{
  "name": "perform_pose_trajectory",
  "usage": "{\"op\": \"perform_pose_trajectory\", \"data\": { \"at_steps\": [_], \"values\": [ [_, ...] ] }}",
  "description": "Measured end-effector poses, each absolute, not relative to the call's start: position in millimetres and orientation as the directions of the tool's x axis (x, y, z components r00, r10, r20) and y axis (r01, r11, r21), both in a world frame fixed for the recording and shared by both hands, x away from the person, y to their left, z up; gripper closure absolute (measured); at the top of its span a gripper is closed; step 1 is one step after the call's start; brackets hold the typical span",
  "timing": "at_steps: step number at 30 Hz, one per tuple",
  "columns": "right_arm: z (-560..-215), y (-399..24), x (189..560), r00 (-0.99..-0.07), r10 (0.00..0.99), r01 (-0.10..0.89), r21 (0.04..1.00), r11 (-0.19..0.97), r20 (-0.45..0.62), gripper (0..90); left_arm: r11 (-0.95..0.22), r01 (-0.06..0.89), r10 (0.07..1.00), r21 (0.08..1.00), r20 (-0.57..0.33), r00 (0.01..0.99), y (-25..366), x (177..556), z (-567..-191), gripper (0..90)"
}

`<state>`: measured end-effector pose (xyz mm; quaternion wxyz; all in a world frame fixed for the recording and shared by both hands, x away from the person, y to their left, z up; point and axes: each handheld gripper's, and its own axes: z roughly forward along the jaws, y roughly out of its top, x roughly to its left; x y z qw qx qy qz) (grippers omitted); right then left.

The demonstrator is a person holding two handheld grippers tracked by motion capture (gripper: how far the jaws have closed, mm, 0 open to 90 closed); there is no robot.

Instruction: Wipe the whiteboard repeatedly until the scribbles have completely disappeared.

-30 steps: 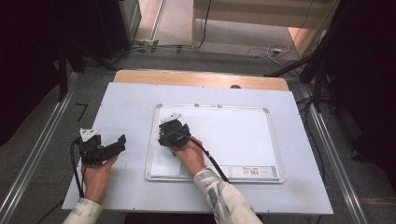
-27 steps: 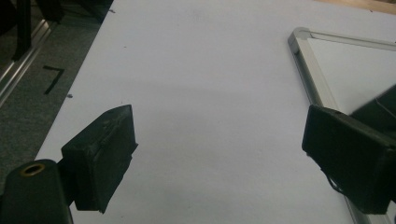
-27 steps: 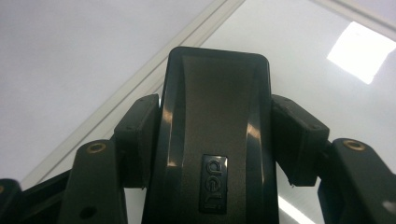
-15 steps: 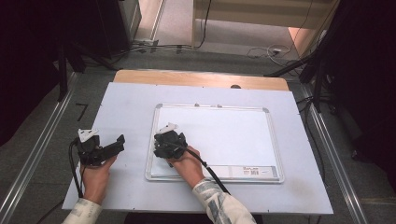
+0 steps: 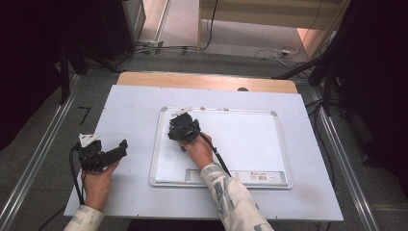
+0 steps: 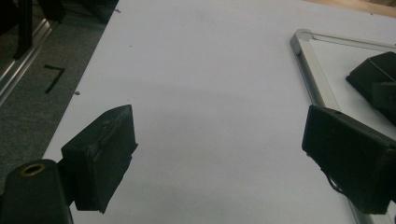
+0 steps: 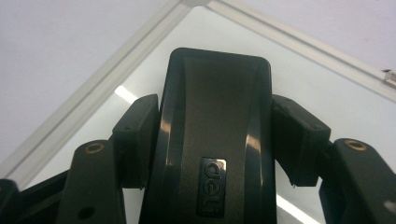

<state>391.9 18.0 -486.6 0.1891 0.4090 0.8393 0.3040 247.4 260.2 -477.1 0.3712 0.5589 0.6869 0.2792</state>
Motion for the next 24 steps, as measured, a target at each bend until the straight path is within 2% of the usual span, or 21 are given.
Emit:
{"op": "perform_pose_trajectory", "data": {
  "at_steps": [16,19,24],
  "values": [
    [-484.5,-29.2,429.6,-0.473,0.879,0.635,0.665,0.394,-0.069,35.9,0.220,0.559,0.975,0.799,-0.197,-0.103,261.2,245.4,-476.6,10.0],
    [-484.4,-24.1,434.5,-0.454,0.887,0.637,0.667,0.387,-0.080,36.0,0.219,0.554,0.975,0.803,-0.199,-0.097,259.8,245.2,-475.3,10.0],
    [-484.6,2.9,437.5,-0.480,0.873,0.623,0.667,0.409,-0.087,36.2,0.214,0.565,0.976,0.797,-0.197,-0.093,259.2,249.4,-477.2,10.0]
  ]
}}
